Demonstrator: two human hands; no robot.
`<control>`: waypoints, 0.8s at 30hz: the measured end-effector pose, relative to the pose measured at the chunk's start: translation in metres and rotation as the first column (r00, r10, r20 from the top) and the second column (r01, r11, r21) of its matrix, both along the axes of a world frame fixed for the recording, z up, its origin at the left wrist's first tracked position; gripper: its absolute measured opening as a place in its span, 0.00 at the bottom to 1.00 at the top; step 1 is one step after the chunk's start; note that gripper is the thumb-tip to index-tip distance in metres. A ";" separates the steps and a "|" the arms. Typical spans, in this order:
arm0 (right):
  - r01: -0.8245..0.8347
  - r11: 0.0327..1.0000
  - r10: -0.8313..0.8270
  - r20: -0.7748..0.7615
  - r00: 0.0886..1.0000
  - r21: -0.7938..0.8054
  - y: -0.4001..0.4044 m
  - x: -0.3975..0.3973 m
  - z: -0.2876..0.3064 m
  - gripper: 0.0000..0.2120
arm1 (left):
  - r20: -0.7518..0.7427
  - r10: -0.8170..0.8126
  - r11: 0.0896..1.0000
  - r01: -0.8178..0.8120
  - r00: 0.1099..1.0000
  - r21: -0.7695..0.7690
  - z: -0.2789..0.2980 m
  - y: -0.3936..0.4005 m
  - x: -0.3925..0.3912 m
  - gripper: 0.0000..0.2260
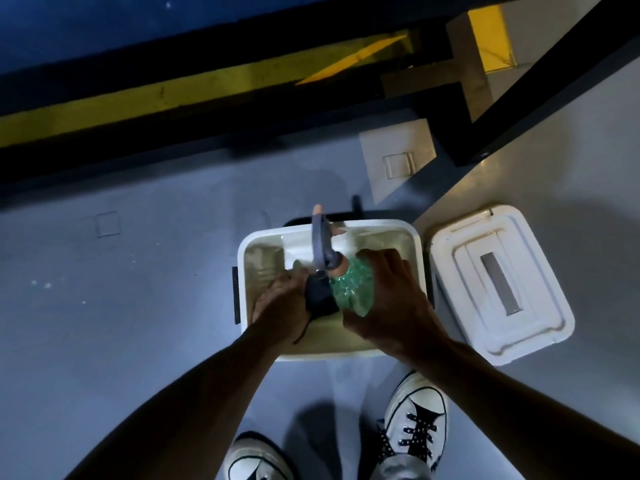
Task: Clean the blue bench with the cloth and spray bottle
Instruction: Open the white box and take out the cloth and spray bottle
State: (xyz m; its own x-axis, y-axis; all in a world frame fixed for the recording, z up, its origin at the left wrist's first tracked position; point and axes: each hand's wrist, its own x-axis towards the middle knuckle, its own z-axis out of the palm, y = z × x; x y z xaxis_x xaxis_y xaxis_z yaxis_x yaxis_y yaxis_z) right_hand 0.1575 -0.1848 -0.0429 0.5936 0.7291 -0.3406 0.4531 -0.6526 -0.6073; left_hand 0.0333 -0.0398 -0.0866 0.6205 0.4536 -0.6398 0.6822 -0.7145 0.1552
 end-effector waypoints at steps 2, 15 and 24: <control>0.114 0.991 -0.113 -0.021 0.993 0.076 -0.002 0.000 0.016 0.38 | 0.124 0.110 0.992 -0.100 0.986 -0.079 0.017 0.003 -0.001 0.25; 0.434 0.888 -0.441 0.014 0.898 0.151 -0.128 -0.047 0.118 0.35 | 0.255 0.578 0.782 -0.436 0.776 -0.445 0.161 -0.057 -0.079 0.18; 0.395 0.916 -0.396 0.001 0.918 0.068 -0.172 -0.080 -0.028 0.39 | 0.164 0.548 0.804 -0.463 0.820 -0.372 0.022 -0.127 -0.110 0.19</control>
State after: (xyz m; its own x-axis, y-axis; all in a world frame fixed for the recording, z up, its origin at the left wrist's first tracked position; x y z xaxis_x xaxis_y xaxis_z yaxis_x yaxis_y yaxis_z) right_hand 0.0776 -0.3573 -0.0707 0.8426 0.4540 -0.2897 0.1752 -0.7398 -0.6497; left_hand -0.0770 -0.1665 -0.0649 0.5136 0.5584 -0.6515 0.8383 -0.1649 0.5196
